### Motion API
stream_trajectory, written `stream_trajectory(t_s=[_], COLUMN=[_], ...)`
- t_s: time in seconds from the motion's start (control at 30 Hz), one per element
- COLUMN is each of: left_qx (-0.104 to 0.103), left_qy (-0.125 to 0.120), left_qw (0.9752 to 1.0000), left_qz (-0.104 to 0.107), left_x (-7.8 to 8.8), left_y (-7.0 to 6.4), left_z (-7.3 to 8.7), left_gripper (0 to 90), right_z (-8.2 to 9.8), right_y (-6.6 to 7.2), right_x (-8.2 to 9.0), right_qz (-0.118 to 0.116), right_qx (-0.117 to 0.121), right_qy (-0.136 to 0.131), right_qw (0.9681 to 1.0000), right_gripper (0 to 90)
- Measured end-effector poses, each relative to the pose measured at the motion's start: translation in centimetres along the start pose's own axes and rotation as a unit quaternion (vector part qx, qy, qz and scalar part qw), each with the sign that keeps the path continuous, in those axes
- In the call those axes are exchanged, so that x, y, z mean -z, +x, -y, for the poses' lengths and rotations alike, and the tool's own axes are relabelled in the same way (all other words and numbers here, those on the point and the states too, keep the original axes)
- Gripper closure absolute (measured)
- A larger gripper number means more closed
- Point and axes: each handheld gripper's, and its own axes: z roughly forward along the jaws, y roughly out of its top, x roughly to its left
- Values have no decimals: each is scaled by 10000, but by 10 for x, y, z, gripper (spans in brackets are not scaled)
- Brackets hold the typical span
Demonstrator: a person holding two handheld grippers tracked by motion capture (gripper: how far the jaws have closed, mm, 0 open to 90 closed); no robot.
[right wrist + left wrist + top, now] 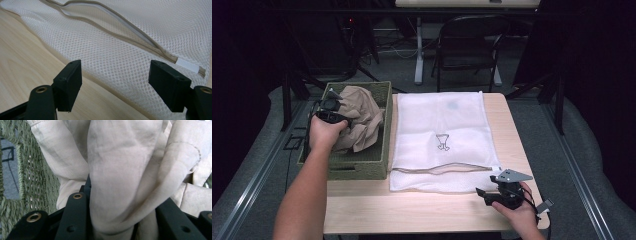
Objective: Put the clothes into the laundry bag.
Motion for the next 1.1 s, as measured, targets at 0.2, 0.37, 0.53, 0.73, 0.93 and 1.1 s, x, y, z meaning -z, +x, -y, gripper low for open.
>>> stream_trajectory(t_s=[0.2,0.37,0.53,0.73,0.93,1.1], left_qx=[15,22,6,-1,-94,-188], left_qy=[-33,-113,-206,-351,-430,-475], left_qw=[10000,9999,9998,9993,9989,9984], left_qz=[-21,-24,57,103,171,235], left_x=[8,14,23,33,42,50], left_y=[3,4,5,7,8,10], left_z=[0,0,1,3,6,10], left_gripper=[643,642,642,641,642,642], right_z=[0,0,0,0,0,0], right_y=[0,0,1,1,1,1], right_x=[0,0,-1,-1,0,0], right_qz=[3,10,0,7,33,18], right_qx=[-10,3,0,17,4,27], right_qy=[-15,2,-12,-17,-12,-13], right_qw=[10000,10000,10000,10000,10000,10000], right_gripper=[263,263,263,263,263,263])
